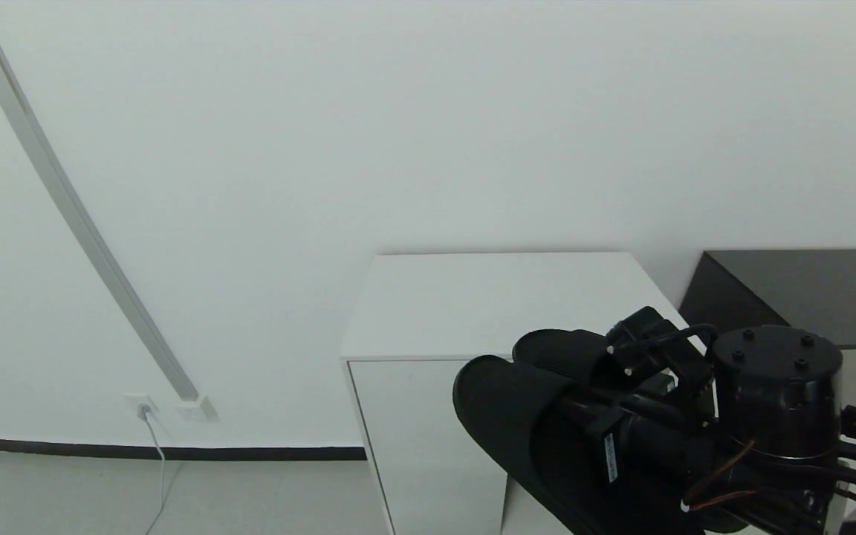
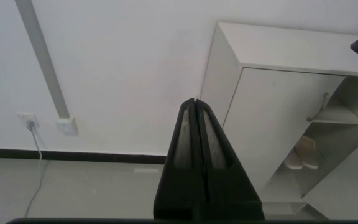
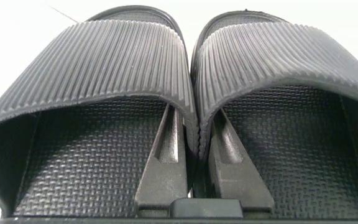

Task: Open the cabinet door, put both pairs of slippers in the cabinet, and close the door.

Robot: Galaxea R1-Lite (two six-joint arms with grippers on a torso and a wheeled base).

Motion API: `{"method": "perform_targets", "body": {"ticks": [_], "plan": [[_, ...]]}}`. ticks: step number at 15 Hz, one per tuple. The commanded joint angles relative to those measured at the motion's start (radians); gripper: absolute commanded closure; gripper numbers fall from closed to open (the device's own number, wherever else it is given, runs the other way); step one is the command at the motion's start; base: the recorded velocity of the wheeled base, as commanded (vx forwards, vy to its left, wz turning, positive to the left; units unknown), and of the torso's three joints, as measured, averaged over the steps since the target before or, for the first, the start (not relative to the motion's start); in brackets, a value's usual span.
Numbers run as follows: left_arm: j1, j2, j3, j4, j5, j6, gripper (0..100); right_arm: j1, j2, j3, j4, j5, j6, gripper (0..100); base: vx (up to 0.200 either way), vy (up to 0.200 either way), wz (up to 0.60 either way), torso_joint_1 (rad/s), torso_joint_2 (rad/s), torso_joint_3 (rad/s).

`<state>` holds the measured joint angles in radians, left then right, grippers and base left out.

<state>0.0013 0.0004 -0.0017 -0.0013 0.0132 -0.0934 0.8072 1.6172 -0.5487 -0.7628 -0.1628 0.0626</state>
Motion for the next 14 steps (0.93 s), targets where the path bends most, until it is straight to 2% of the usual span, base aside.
{"method": "perform_targets", "body": {"ticks": [1, 9, 14], "plan": [[0.000, 0.001, 0.000, 0.000, 0.001, 0.000, 100, 0.001, 0.001, 0.000, -0.001, 0.000, 0.000, 100, 0.000, -0.200, 0.00, 0.002, 0.00, 0.002], [0.000, 0.001, 0.000, 0.000, 0.001, -0.002, 100, 0.001, -0.002, 0.006, -0.001, 0.000, 0.000, 100, 0.000, -0.200, 0.00, 0.001, 0.00, 0.002], [0.000, 0.001, 0.000, 0.000, 0.001, -0.002, 100, 0.001, 0.000, 0.007, -0.001, 0.000, 0.002, 100, 0.000, 0.000, 0.00, 0.000, 0.00, 0.000]]}}
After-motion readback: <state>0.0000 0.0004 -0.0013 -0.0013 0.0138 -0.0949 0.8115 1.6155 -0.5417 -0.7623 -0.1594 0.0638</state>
